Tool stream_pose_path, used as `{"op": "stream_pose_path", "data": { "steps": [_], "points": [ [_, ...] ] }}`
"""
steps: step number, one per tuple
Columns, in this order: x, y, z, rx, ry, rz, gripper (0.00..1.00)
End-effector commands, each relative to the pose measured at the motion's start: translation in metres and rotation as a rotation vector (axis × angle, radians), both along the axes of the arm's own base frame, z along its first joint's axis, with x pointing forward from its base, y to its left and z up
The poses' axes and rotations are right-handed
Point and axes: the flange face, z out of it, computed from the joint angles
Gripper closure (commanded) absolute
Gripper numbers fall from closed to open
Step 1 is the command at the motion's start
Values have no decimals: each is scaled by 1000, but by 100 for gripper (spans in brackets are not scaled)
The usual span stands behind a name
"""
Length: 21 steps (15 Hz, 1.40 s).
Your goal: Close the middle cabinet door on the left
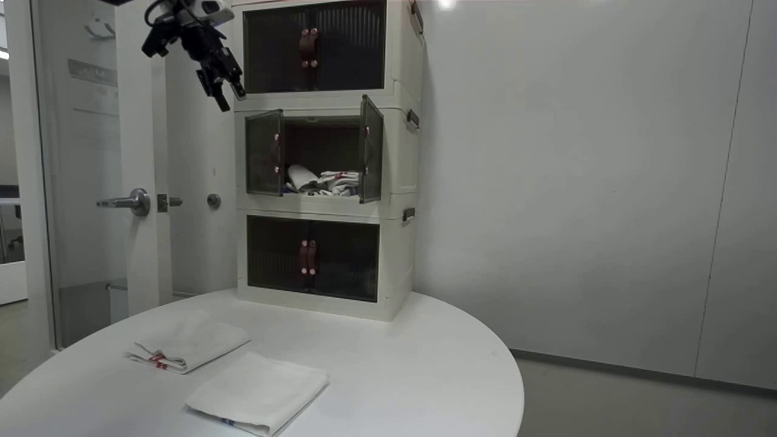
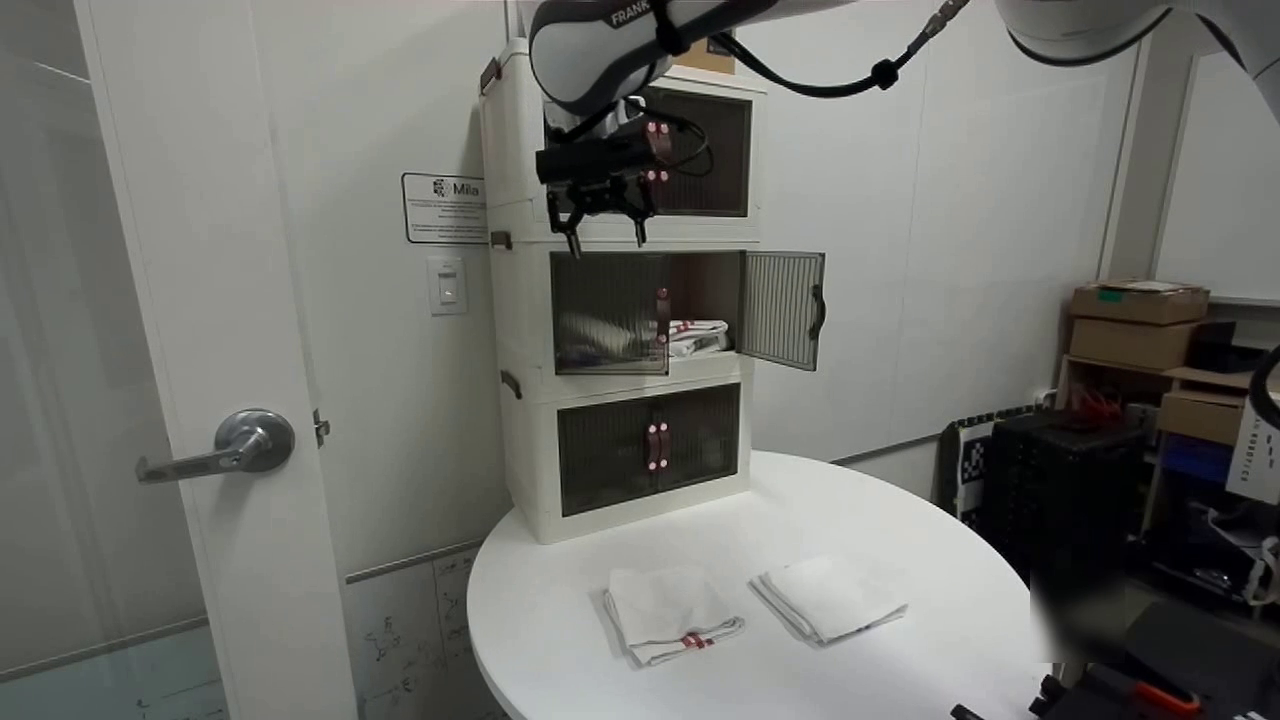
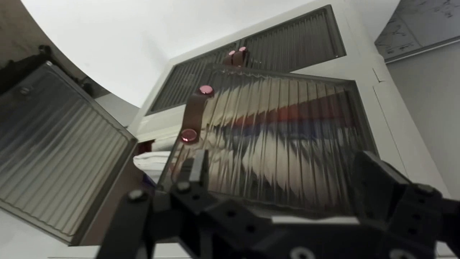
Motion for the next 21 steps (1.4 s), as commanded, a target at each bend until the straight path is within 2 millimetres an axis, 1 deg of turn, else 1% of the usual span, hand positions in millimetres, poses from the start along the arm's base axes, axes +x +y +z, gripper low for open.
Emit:
{"op": "stream_pose_path", "data": {
  "steps": [1, 3, 5, 6, 7, 9, 11, 14, 17, 19, 21],
  "points": [
    [18, -19, -7, 48, 8, 134, 0],
    [27, -29, -20, 47, 26, 188, 0],
    [33, -35, -32, 19, 36, 197, 0],
    [36, -38, -40, 0, 23, 180, 0],
    [39, -39, -43, -9, -1, 157, 0],
    [44, -40, -61, -52, -86, 114, 0],
    [49, -39, -62, -102, -169, 83, 0],
    [51, -39, -74, -157, -234, 51, 0],
    [47, -37, -79, -174, -245, 26, 0],
    [41, -34, -72, -147, -215, 48, 0],
    [28, -27, -58, -86, -169, 89, 0]
  ]
}}
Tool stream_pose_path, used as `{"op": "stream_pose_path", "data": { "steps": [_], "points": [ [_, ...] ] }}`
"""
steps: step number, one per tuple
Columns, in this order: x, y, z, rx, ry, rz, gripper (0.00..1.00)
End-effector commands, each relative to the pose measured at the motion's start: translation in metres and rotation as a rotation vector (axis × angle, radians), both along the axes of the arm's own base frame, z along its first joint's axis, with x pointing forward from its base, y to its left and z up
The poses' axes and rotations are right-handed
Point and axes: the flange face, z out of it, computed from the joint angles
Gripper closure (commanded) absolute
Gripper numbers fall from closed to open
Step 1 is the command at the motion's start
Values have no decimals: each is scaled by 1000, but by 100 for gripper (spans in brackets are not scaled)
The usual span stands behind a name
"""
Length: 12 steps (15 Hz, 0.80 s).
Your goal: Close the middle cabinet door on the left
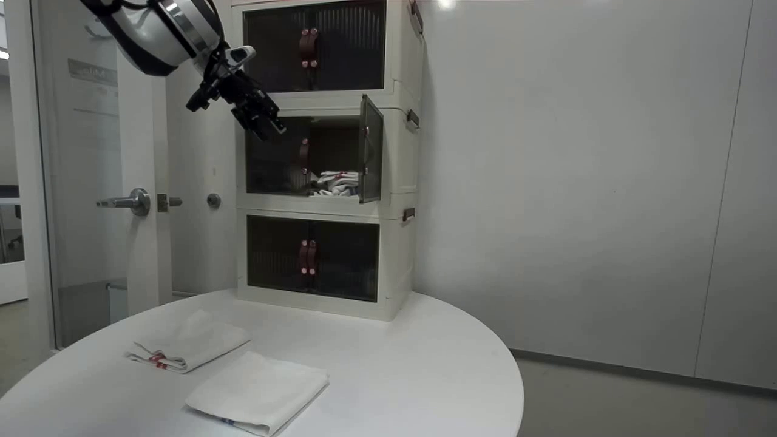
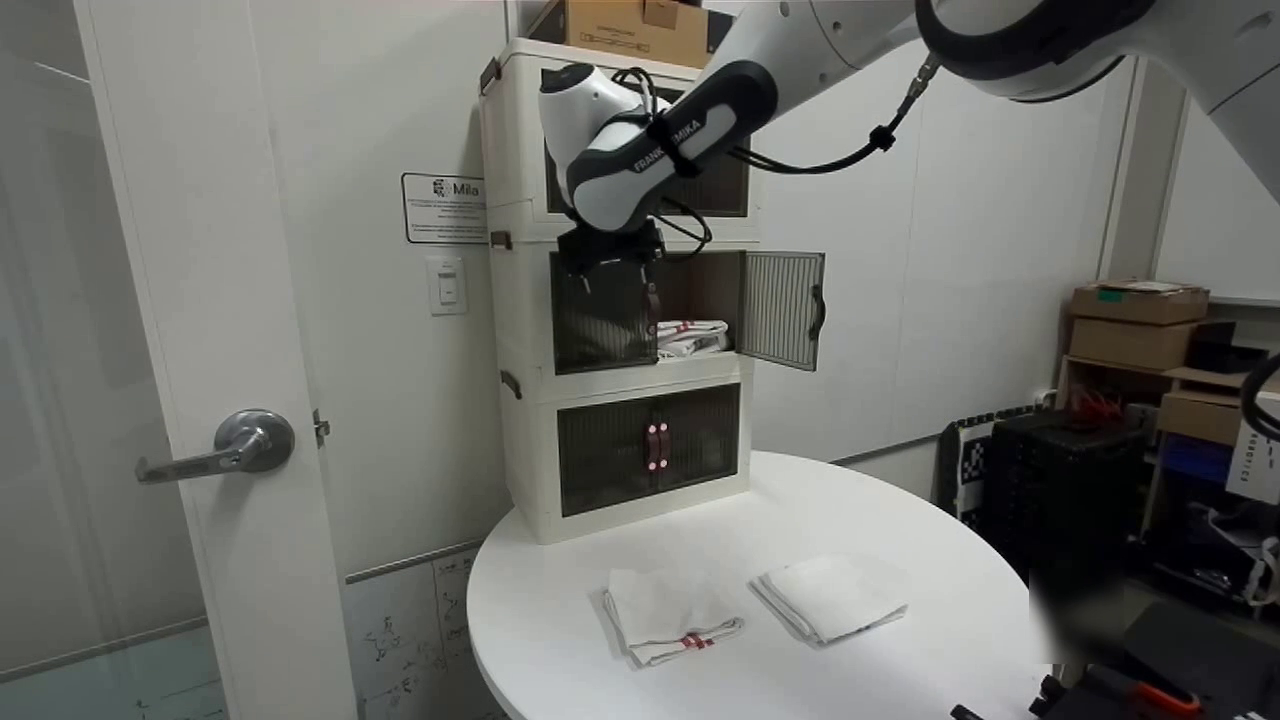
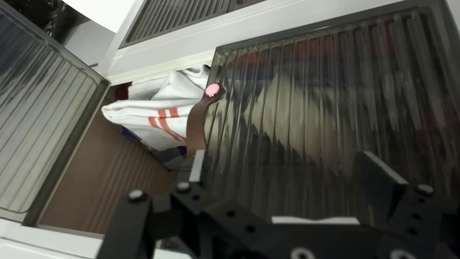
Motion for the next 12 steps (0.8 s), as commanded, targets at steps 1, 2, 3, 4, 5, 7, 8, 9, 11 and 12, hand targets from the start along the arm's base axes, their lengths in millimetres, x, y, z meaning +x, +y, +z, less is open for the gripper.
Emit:
{"op": "stream_pose_path", "data": {
  "steps": [1, 2, 3, 4, 5, 7, 8, 9, 11, 12],
  "points": [
    [-32, 13, 28, 105, 93, 85, 0],
    [-44, 19, 35, 129, 128, 112, 0],
    [-59, 24, 43, 152, 167, 143, 0],
    [-74, 26, 51, 172, 212, 166, 0],
    [-91, 27, 58, 192, 255, 182, 0],
    [-129, 27, 71, 240, 349, 206, 0],
    [-146, 25, 74, 268, 394, 218, 0],
    [-164, 21, 78, 282, 429, 207, 0],
    [-200, 9, 79, 295, 487, 156, 0],
    [-217, 4, 78, 301, 505, 129, 0]
  ]
}}
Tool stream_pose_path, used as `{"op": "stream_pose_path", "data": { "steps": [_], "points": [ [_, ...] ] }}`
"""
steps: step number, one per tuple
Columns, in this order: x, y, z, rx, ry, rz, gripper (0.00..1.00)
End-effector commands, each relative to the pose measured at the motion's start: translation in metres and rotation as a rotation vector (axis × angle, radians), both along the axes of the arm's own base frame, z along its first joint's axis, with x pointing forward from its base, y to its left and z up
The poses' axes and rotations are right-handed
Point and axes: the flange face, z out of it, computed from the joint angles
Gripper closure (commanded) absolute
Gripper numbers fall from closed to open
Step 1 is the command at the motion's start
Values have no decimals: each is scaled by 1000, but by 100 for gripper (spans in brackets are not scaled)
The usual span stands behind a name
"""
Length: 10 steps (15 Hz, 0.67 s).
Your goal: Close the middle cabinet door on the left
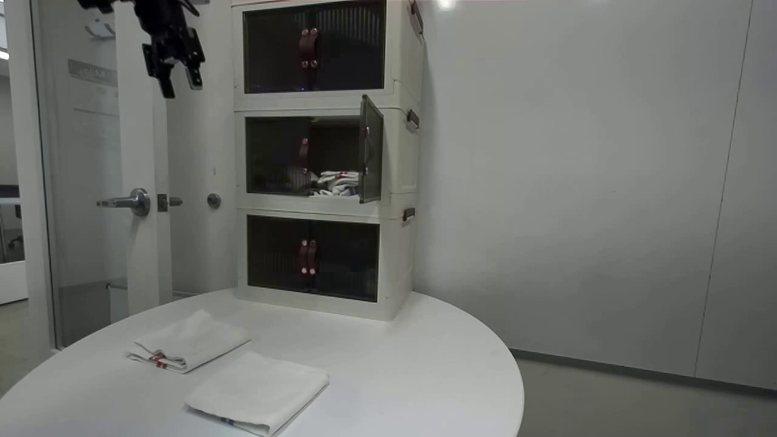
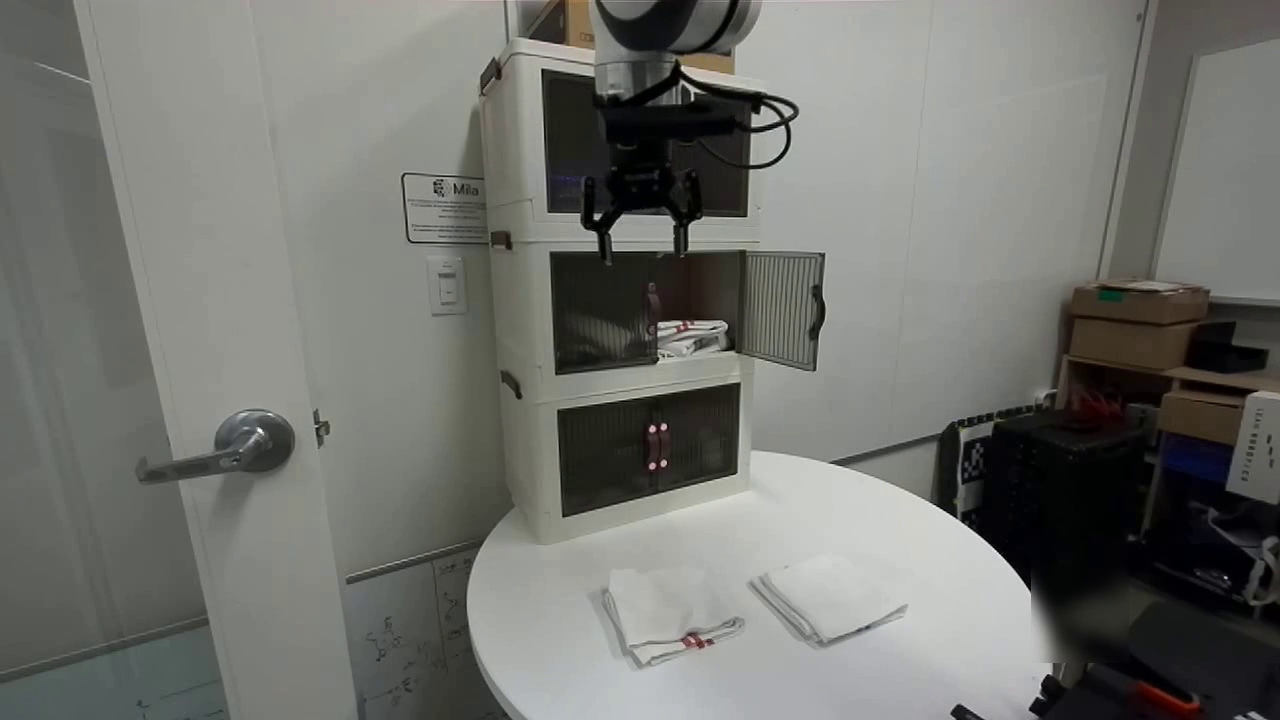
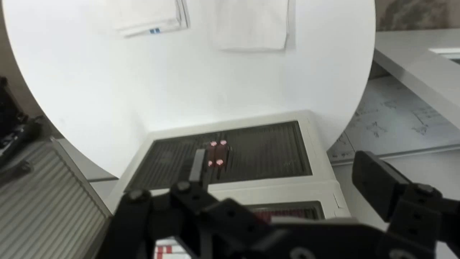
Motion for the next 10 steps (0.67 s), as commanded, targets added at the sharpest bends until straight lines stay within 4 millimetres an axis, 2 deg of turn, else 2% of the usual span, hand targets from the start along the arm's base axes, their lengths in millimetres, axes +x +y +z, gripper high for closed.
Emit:
{"op": "stream_pose_path", "data": {
  "steps": [1, 4, 8, 10],
  "points": [
    [-73, -25, -3, 13, 90, -41, 0],
    [-115, -42, -16, -1, 92, -59, 0],
    [-169, -55, -32, 33, 70, 21, 0],
    [-192, -62, -34, 101, 55, 41, 0]
  ]
}}
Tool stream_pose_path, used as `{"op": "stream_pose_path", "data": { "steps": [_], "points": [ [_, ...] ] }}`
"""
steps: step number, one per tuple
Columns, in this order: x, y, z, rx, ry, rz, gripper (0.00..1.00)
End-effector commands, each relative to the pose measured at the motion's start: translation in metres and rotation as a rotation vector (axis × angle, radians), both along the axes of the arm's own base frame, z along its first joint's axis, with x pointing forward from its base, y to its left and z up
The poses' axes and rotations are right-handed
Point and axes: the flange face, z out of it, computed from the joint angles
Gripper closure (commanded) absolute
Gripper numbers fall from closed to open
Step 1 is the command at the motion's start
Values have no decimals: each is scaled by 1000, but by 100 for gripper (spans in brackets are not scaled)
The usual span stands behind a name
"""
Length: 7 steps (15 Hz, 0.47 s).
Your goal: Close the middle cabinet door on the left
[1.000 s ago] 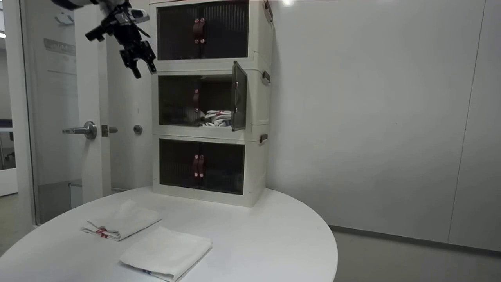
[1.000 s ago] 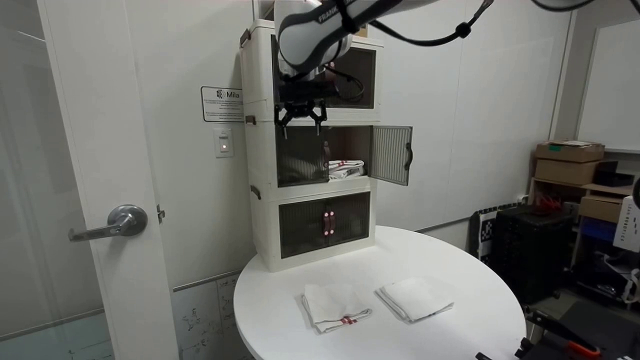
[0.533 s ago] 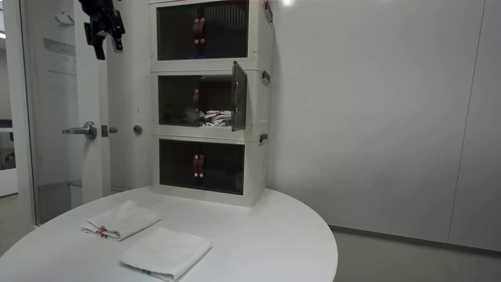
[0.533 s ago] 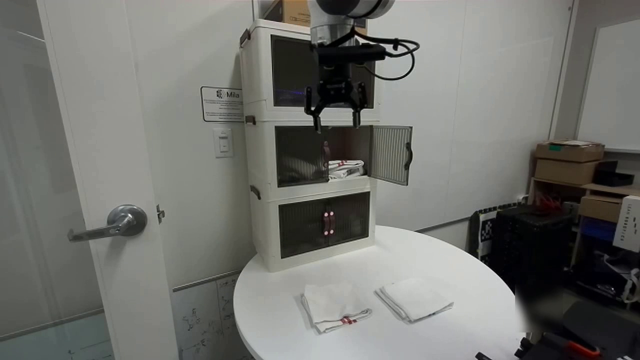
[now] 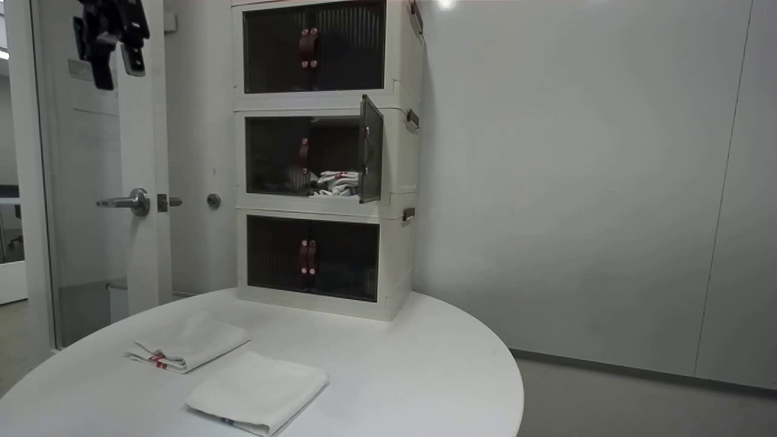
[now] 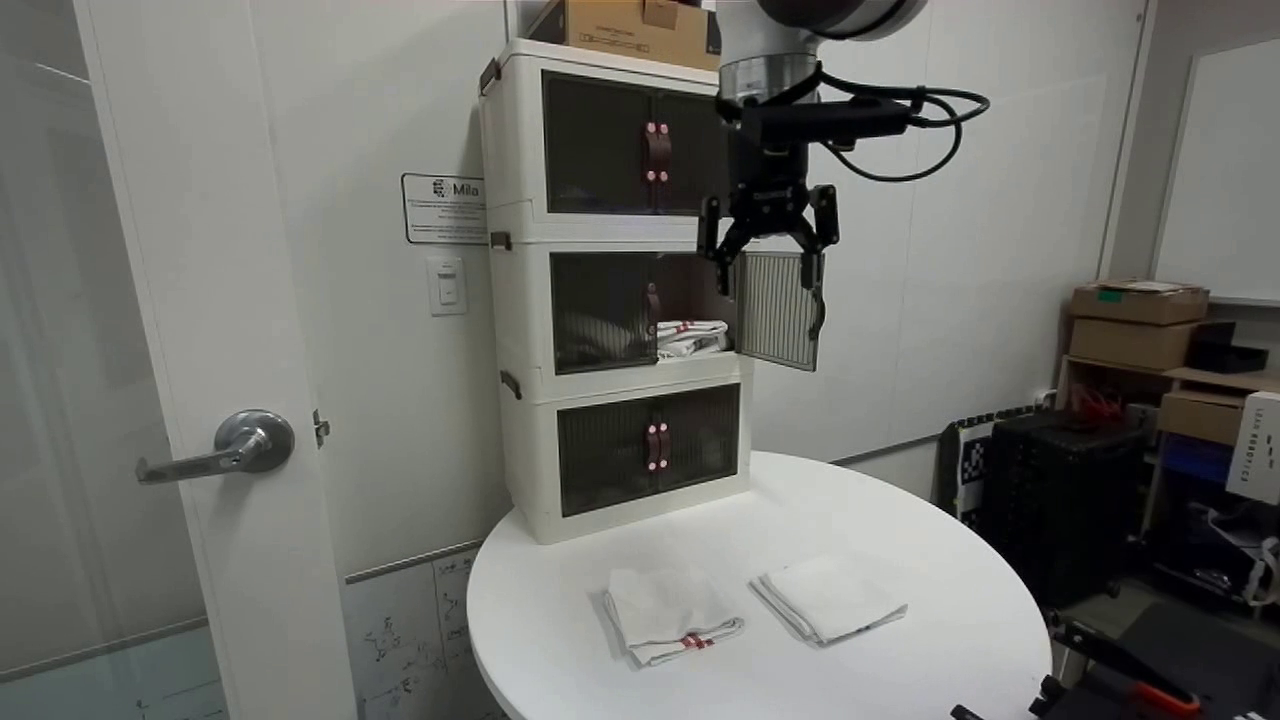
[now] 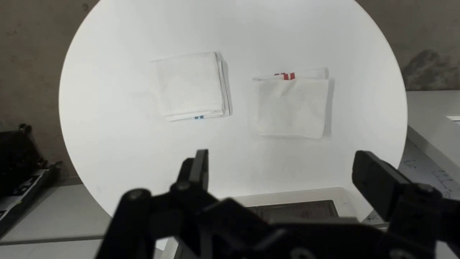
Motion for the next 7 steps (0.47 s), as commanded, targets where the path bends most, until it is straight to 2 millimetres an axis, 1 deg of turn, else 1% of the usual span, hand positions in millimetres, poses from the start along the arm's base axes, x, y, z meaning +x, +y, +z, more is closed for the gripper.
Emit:
{"op": "stream_pose_path", "data": {
  "steps": [1, 3, 4, 7],
  "points": [
    [-12, -3, -2, 26, -3, 10, 0],
    [-32, -8, -3, 52, -17, 20, 0],
    [-37, -10, -2, 56, -24, 22, 0],
    [-40, -11, -1, 58, -30, 22, 0]
  ]
}}
